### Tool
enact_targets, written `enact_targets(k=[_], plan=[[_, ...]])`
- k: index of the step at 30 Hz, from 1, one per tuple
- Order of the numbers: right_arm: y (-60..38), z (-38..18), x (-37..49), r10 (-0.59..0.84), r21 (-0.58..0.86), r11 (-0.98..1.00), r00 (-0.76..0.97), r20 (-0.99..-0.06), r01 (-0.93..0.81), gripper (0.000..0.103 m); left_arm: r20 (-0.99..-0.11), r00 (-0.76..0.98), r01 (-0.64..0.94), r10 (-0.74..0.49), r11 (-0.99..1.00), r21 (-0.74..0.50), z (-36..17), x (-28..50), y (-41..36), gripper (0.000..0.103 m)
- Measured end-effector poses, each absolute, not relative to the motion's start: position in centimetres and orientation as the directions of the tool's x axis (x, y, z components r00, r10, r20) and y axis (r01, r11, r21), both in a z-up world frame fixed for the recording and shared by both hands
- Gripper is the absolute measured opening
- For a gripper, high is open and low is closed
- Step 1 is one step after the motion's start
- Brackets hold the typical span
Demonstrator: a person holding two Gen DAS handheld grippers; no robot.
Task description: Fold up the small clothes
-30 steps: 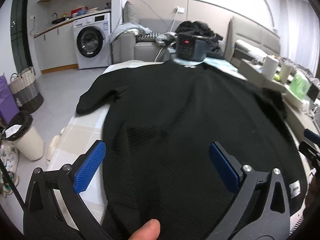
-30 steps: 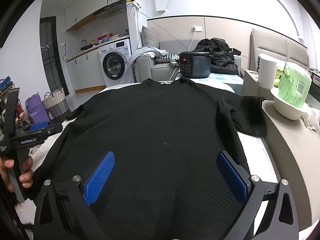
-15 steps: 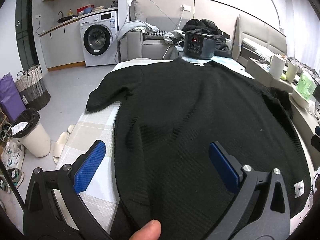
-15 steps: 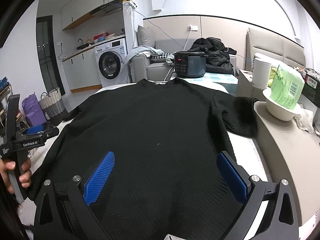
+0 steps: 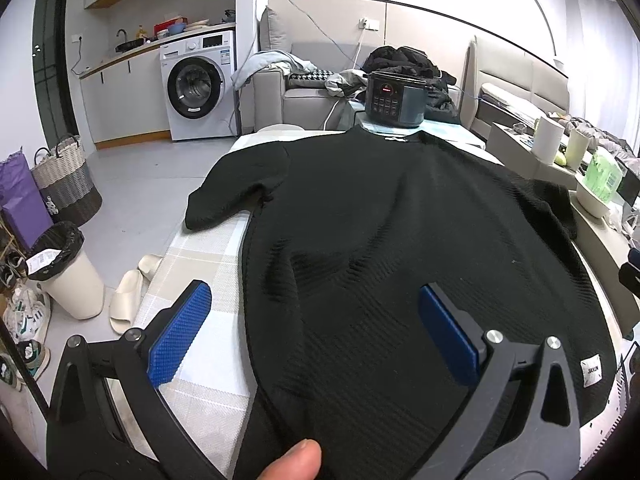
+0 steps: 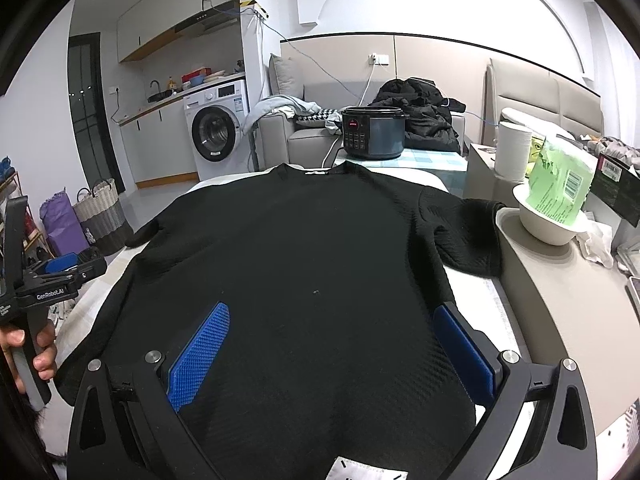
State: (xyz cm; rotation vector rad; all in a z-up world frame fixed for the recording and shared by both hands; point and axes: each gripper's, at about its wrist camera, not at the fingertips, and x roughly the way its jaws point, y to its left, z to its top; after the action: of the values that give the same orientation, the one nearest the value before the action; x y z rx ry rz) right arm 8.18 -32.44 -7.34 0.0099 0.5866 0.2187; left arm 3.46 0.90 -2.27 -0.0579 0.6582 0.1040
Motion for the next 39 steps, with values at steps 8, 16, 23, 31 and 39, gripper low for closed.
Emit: enact_targets(k=[8,16,23,31,39], plan=[[-32.6,-7.2,8.0,0.217,0.085,0.975,0.812,-0.541,-0.204,0.103,-0.604,0.795,-0.096,0.062,0.995,-0.025,-1.6,2.8,0.6,0.102],[-32.5,-7.2,7.5,0.234,0.097,0.971,0.8,-0.552,-0.217,0.103,-0.585,0.811,-0.057,0.012,0.997,-0.059,-1.0,1.1,1.2,0.102],[-32.3,-7.4,7.2,0.233,0.084,0.971,0.788,-0.57,-0.226,0.103,-0.584,0.812,-0.052,0.008,0.997,-0.059,-0.5,-0.7,2.2,0.102],[-34.8,-9.3,6.8,0.254,0.157,0.967,0.729,-0.636,-0.2,0.103,-0.625,0.78,-0.068,0.031,0.997,-0.035,-1.6,-3.1,3.9,0.102],[-36.5,-11.3,6.6,0.231,0.176,0.973,0.696,-0.68,-0.15,0.103,-0.704,0.71,-0.062,0.01,0.997,-0.049,-4.1,-4.6,4.3,0.102]])
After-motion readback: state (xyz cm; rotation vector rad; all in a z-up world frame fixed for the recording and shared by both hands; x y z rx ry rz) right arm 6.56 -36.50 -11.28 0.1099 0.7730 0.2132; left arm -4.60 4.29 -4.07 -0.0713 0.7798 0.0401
